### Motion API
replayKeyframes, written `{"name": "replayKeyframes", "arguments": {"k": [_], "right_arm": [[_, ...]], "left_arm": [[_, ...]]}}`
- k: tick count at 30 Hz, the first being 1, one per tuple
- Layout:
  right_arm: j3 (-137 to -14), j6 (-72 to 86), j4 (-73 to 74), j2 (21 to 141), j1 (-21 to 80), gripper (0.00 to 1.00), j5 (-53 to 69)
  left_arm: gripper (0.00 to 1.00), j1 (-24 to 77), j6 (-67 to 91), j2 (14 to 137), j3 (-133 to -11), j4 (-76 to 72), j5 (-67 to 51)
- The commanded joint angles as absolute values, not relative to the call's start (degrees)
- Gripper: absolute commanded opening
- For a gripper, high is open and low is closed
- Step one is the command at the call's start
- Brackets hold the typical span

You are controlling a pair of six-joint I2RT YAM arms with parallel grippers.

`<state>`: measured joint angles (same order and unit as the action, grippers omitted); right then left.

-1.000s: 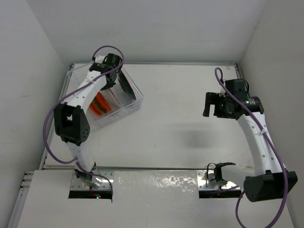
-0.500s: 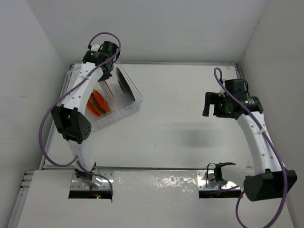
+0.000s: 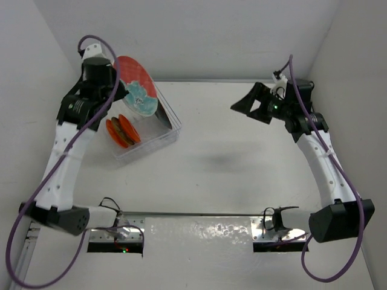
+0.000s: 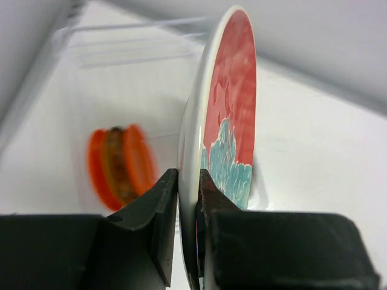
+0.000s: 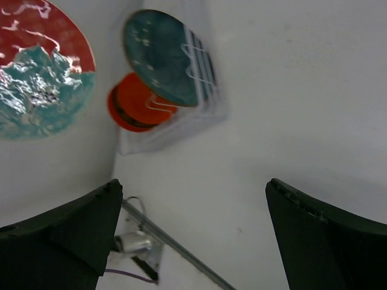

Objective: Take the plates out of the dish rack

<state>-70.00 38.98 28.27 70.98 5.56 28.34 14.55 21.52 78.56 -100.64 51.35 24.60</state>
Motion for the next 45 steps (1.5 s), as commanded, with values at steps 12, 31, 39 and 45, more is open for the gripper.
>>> {"name": "replayKeyframes", "arguments": {"k": [12,31,39,45], "right_arm": [[-87.5,45.7,14.4,85.1,18.1,0.99,23.7],[-73.6,51.0,-4.0,86.9,17.6,0.35,37.3],[-70.1,57.1,-8.4,86.0,12.4,0.0,34.0],[-63.3,58.8,-4.8,81.7,2.1,0.0,22.5]], "left_arm": [[0.0,14.9,44.2,69.0,-78.4,-3.1,-29.7],[0.0,14.8,57.0,80.9,-74.2,-20.8,-38.1],[0.55,14.8,43.6,82.5,-81.8,-3.6,-29.8],[1.0,14.8,31.8,86.7,-97.3,27.1,-3.8]]}}
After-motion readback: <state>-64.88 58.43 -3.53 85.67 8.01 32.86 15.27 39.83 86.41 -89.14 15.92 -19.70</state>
